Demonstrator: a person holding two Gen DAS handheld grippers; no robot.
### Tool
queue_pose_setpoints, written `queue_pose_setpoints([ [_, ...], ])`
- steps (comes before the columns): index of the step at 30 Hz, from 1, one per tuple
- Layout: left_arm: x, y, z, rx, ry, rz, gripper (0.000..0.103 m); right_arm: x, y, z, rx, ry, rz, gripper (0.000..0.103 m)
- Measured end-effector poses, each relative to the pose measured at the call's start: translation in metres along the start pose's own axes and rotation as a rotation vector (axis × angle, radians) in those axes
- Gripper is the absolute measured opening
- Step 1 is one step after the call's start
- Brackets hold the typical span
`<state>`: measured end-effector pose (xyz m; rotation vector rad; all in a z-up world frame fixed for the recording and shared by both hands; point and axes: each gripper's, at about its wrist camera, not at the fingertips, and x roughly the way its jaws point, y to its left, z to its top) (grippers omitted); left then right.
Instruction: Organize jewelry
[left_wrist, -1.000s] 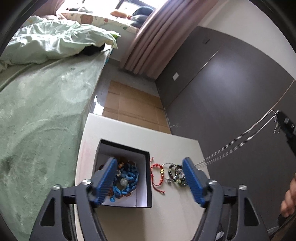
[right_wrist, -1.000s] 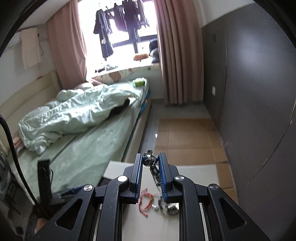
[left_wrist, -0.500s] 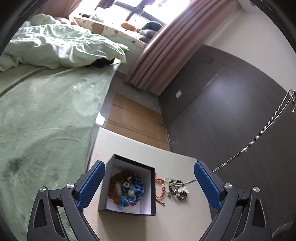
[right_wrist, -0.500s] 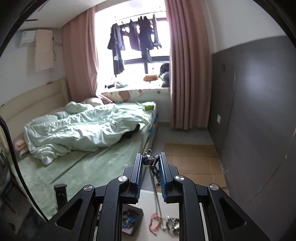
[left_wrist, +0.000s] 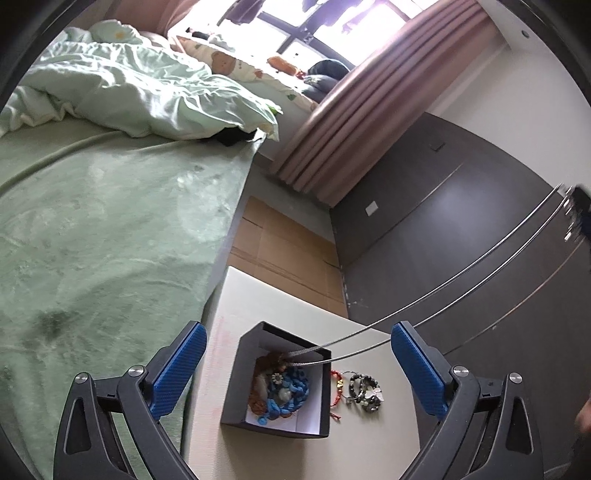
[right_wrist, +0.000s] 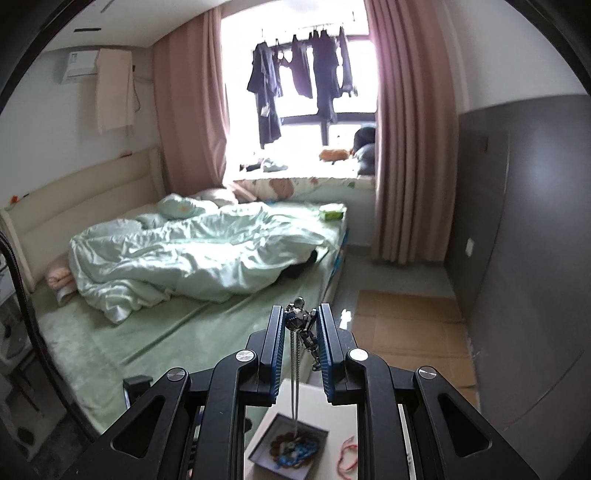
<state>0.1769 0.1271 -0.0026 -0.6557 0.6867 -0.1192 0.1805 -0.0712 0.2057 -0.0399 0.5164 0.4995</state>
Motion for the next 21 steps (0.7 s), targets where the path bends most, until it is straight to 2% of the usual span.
queue_pose_setpoints([
  [8, 0.002, 0.006, 0.0, -0.014, 0.013, 0.017, 0.1, 0.054, -0.006, -0.047, 0.069, 0.128, 0.071, 0.019],
  [15, 0.008, 0.005, -0.003, -0.006, 0.039, 0.037, 0.1, 0.084, -0.02, -0.085, 0.151, 0.227, 0.138, 0.02],
  [16, 0.009, 0.004, -0.003, -0.004, 0.041, 0.039, 0.1, 0.087, -0.022, -0.089, 0.161, 0.241, 0.15, 0.023],
  [18, 0.01, 0.002, -0.004, 0.009, 0.046, 0.045, 0.1, 0.089, -0.028, -0.097, 0.185, 0.254, 0.167, 0.05],
  [21, 0.014, -0.003, -0.006, 0.03, 0.058, 0.051, 0.1, 0.084, -0.041, -0.105, 0.206, 0.237, 0.153, 0.055],
])
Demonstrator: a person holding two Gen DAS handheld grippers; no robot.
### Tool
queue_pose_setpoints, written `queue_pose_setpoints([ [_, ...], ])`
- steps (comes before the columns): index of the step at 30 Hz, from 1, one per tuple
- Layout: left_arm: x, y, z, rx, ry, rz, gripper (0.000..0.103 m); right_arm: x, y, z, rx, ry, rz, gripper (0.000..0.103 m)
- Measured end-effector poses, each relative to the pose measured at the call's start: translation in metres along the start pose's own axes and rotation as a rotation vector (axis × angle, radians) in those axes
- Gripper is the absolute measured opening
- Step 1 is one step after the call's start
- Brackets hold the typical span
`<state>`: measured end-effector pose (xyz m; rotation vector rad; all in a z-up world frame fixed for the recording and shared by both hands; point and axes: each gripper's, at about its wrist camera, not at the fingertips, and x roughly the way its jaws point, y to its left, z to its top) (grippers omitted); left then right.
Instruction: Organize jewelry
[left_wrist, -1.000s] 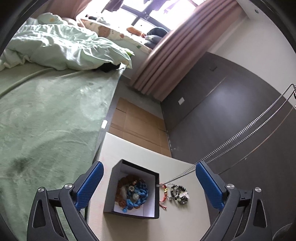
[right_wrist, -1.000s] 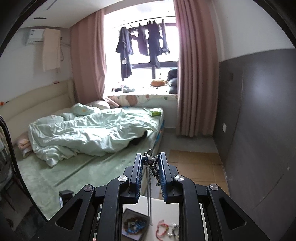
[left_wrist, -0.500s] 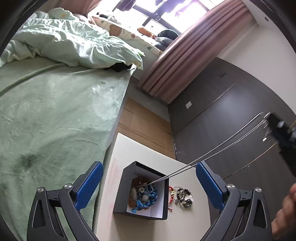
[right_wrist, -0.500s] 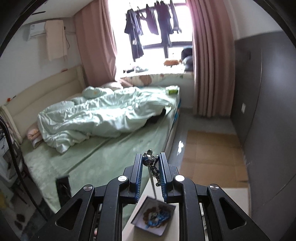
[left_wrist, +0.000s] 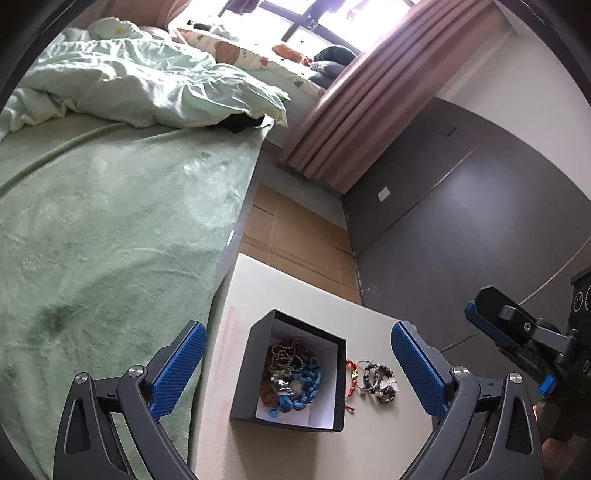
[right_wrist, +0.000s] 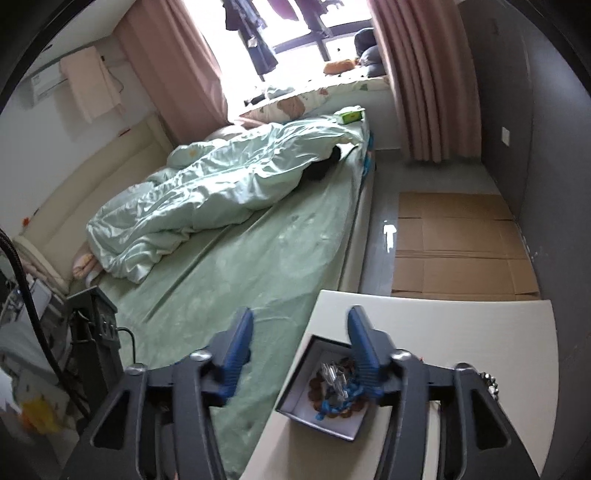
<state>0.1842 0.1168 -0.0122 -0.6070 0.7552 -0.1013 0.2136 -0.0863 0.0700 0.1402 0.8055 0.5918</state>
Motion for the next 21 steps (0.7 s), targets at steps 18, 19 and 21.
queue_pose_setpoints([
  [18, 0.035, -0.072, -0.03, 0.21, 0.053, 0.04, 0.1, -0.039, -0.138, -0.054, 0.29, -0.013, -0.066, 0.063],
  [19, 0.037, -0.076, -0.032, 0.222, 0.055, 0.04, 0.1, -0.039, -0.144, -0.057, 0.306, -0.006, -0.069, 0.063],
  [21, 0.043, -0.087, -0.037, 0.252, 0.066, 0.036, 0.1, -0.037, -0.155, -0.064, 0.332, 0.014, -0.082, 0.063],
])
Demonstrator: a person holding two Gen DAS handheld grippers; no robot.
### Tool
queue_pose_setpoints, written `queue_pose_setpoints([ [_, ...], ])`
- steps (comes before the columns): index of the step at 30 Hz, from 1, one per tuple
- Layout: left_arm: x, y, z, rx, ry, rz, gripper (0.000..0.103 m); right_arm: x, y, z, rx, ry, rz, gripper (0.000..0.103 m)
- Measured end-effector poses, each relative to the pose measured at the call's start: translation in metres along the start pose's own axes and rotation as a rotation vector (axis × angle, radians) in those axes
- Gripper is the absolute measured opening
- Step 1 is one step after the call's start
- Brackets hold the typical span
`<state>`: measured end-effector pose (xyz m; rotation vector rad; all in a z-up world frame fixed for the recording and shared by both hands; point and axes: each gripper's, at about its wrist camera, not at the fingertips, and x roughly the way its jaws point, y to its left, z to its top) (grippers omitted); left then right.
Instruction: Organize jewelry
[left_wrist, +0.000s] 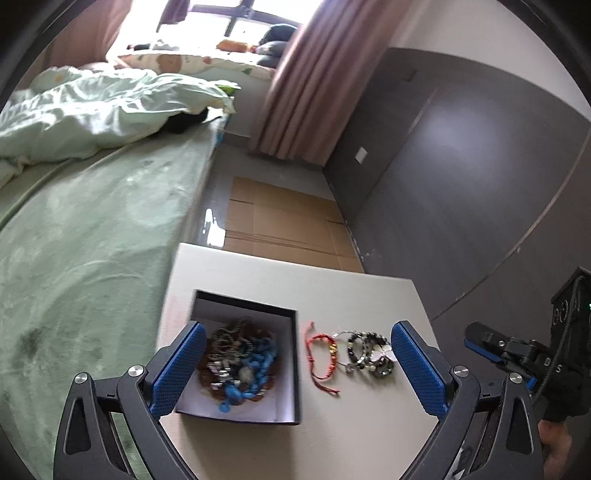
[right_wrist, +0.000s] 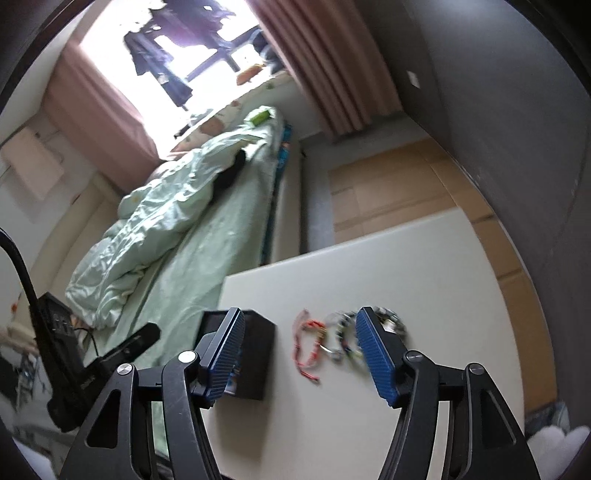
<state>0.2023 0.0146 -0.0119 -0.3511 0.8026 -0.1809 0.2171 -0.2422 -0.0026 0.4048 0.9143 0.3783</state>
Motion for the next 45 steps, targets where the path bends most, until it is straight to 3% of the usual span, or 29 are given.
queue_pose_setpoints([
  [12, 0.032, -0.057, -0.008, 0.117, 0.037, -0.053, 0.099, -0.003, -0.061, -0.031, 0.155, 0.032, -0.019, 0.063],
  [15, 0.045, -0.071, -0.009, 0.162, 0.062, -0.043, 0.089, -0.003, -0.078, -0.03, 0.218, 0.021, 0.0, 0.063],
  [22, 0.085, -0.095, -0.018, 0.249, 0.174, -0.02, 0.056, 0.009, -0.095, -0.023, 0.265, 0.036, 0.048, 0.062],
  [26, 0.115, -0.095, -0.02, 0.228, 0.252, -0.013, 0.036, 0.02, -0.104, -0.021, 0.3, 0.059, 0.065, 0.051],
  [28, 0.126, -0.096, -0.021, 0.233, 0.283, -0.009, 0.031, 0.024, -0.106, -0.021, 0.307, 0.067, 0.06, 0.047],
  [32, 0.144, -0.095, -0.021, 0.228, 0.32, -0.009, 0.024, 0.033, -0.108, -0.019, 0.302, 0.091, 0.053, 0.038],
  [45, 0.171, -0.089, -0.038, 0.193, 0.41, -0.005, 0.015, 0.065, -0.109, -0.018, 0.311, 0.164, 0.044, 0.038],
])
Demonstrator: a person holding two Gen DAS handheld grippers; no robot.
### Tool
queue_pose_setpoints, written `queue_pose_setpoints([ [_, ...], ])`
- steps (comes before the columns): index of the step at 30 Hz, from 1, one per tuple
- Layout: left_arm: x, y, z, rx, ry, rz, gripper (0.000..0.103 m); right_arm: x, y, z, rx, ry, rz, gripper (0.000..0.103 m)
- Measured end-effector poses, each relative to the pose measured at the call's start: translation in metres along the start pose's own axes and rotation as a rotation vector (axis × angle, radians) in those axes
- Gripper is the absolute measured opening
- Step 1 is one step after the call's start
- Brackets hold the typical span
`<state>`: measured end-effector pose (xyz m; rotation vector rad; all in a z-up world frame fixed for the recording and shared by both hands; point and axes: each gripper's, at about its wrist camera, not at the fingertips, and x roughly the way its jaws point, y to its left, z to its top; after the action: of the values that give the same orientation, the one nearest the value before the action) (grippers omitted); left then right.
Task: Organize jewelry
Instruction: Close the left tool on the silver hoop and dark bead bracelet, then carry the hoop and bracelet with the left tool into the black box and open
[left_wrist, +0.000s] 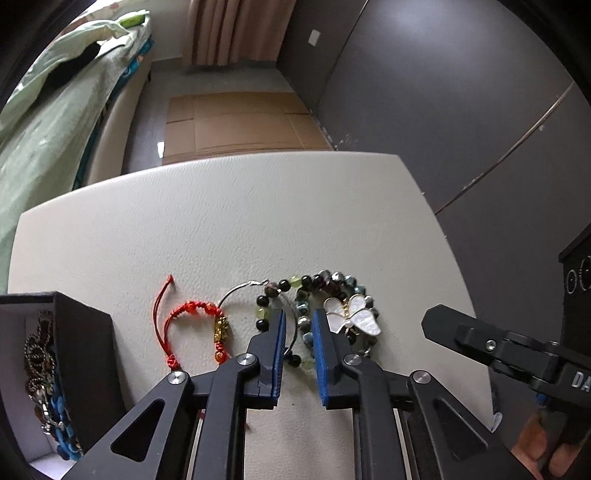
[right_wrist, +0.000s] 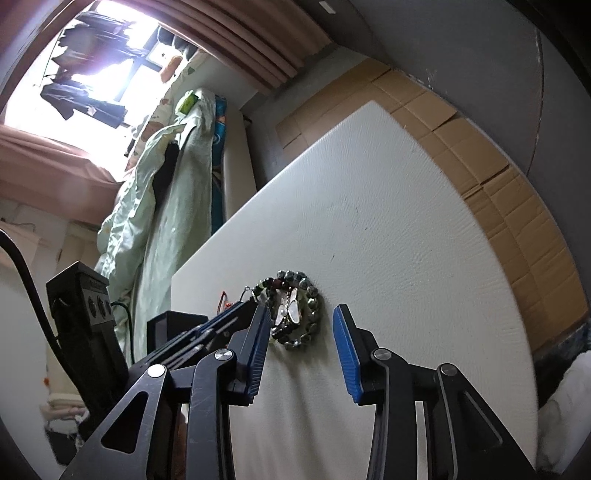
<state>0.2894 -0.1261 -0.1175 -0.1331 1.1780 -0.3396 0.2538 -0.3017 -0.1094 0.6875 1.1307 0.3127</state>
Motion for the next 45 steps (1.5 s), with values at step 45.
queue_pose_setpoints([
  [45, -0.081, 0.039, -0.006, -0.091, -0.201, -0.122, 0.002, 0.025, 0.029, 0.0, -0.072, -0.023, 0.035, 0.004],
])
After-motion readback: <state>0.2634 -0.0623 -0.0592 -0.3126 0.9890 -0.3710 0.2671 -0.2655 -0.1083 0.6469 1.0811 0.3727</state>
